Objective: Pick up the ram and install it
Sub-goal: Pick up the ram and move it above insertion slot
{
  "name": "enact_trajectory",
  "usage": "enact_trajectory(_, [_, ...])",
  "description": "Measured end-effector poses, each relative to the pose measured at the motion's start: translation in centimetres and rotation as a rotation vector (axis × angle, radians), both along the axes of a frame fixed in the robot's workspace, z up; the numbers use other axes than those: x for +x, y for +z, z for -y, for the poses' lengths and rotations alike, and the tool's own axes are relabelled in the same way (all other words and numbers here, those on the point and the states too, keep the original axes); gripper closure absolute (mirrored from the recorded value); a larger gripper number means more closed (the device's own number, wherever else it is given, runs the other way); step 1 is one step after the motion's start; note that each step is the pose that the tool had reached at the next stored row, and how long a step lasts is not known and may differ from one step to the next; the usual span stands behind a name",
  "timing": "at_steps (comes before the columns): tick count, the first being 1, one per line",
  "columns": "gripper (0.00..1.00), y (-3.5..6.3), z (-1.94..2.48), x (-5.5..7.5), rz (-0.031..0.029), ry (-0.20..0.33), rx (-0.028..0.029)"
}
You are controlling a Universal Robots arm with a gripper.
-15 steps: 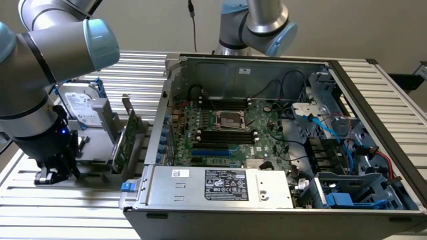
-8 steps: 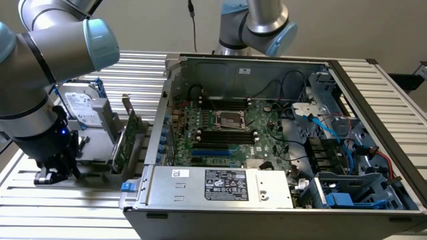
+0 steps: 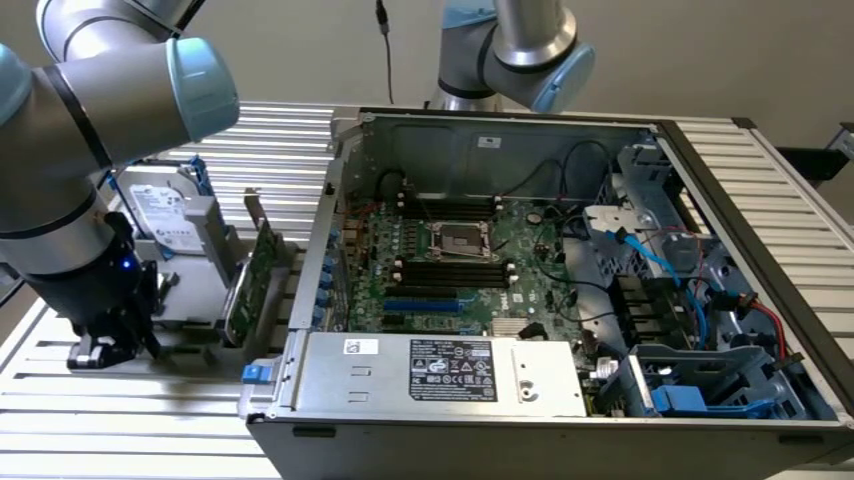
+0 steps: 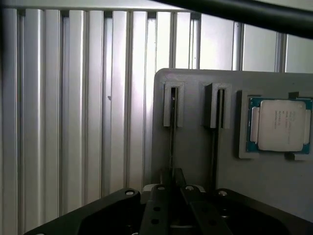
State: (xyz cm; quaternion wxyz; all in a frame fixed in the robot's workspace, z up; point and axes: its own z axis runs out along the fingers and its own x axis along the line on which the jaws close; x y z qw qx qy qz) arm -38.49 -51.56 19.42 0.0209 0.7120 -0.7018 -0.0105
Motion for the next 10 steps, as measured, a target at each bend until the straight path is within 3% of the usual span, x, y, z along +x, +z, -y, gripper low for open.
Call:
enact_trajectory(5, [0.86,0.53,0.00,0.0,-0.0011,-0.001,-0.0001])
enact_trajectory(10, [0.86,1.88,0.00,0.0,-0.0015,-0.001,-0.0001])
